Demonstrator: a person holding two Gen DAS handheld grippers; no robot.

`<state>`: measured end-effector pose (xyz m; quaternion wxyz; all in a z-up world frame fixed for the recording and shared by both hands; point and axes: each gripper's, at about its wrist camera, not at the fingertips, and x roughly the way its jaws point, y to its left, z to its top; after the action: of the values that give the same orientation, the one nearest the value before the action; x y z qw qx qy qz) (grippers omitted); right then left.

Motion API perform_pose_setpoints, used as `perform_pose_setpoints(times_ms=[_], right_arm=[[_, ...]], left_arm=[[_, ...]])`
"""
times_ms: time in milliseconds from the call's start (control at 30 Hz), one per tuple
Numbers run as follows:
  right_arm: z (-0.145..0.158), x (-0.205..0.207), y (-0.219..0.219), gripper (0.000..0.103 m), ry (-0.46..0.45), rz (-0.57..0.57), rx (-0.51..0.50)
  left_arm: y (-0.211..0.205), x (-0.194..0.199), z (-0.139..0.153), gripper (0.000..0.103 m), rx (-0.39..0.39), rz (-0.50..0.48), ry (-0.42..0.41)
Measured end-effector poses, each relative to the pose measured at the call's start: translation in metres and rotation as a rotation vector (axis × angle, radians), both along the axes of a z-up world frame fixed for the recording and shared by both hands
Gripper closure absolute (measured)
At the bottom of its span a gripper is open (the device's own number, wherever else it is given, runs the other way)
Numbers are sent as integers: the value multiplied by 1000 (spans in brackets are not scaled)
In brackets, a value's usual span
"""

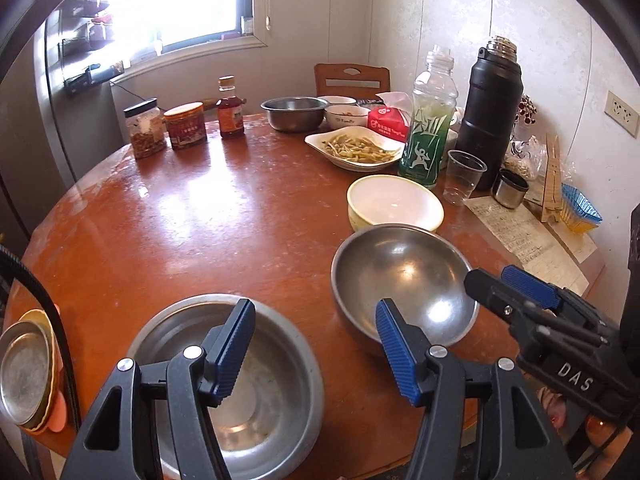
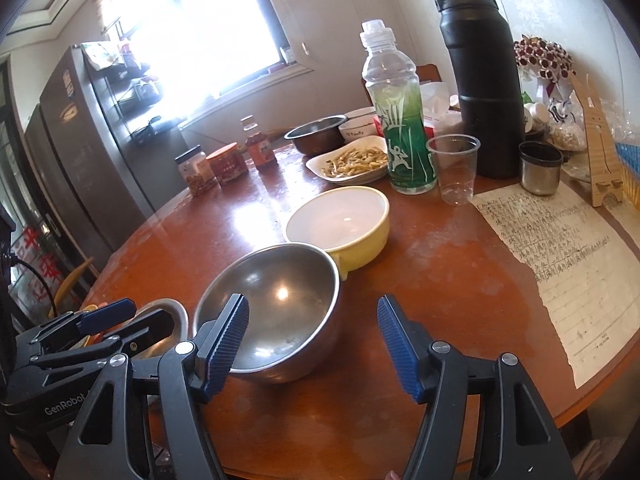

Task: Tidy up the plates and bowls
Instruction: 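Grasp the deep steel bowl rim with the right gripper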

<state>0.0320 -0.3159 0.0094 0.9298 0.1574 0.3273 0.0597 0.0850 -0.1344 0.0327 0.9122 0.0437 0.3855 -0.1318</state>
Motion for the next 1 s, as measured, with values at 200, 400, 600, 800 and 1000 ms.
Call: perform_pose_setpoints(times_ms=[200,400,600,800,1000], right_arm=[[-11,15,-4,35,41,0,-4],[-19,25,-7,37,71,-6,-13],[-23,32,0,54,71,21,-44],[-25,37,2,61,71,31,-57],[-25,39,7,66,69,44,-52]], left_arm=[[-13,21,-11,38,-8,-19,62],[-18,33,-23,38,-10,-31,96],[-26,40,-32,38,26,-28,108],[-23,46,-36,39,6,-23,120],[-27,46,-36,58,-16,-59,132]])
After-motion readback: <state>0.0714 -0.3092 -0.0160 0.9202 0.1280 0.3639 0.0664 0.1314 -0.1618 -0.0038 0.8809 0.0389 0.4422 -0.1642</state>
